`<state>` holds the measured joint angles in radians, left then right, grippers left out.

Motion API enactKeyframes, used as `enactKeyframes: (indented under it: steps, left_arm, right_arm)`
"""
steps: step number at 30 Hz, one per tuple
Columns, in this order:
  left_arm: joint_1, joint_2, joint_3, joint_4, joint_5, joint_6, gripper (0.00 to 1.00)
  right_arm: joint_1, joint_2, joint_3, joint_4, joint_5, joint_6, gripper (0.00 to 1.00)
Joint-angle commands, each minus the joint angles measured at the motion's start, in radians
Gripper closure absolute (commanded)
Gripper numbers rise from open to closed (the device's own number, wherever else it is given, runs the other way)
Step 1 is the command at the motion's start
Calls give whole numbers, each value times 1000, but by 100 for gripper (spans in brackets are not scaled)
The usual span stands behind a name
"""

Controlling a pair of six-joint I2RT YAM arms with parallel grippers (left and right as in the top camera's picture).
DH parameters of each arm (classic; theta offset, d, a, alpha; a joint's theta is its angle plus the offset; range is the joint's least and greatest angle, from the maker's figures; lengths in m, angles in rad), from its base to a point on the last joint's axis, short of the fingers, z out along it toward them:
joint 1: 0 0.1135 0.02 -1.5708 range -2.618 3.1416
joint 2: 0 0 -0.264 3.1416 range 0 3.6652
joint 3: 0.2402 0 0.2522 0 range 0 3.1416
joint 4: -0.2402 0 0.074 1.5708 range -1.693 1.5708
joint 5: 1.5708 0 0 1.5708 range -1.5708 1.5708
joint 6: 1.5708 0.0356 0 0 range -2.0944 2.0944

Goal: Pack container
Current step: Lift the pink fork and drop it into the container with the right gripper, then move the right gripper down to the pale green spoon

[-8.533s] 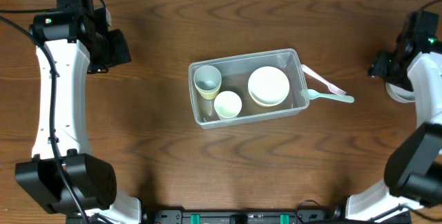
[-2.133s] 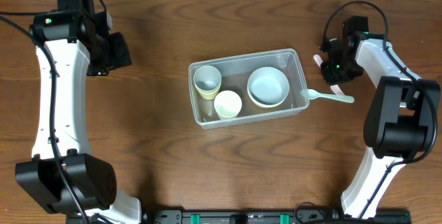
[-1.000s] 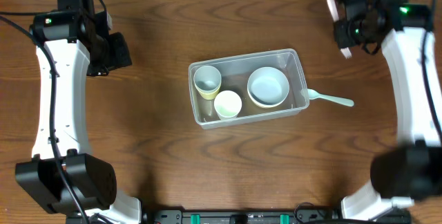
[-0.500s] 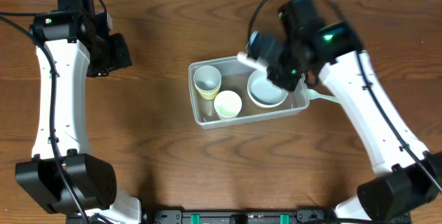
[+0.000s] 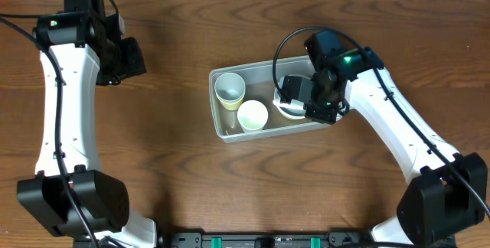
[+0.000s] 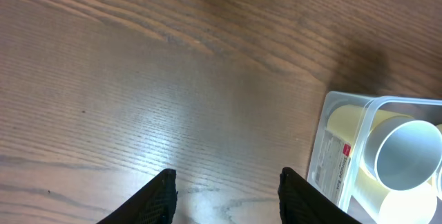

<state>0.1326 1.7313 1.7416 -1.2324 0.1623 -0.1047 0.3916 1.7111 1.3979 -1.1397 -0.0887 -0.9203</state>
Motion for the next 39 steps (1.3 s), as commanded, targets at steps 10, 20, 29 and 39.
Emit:
enactKeyframes:
  steps: [10,20,29,39]
  left_arm:
    - [-1,-17,-3,-8,10,-1,51]
    - [-1,-17,-3,-8,10,-1,51]
    - [-1,-17,-3,-8,10,-1,51]
    - [-1,-17,-3,-9,10,-1,51]
  right_arm:
    - [2,-4,-5,8,-7,-7,32]
    - [2,-4,-5,28,-64,52,29]
    - [-18,-33,94,169,81,488,32]
    - [-259,-215,288,229,155,652,8]
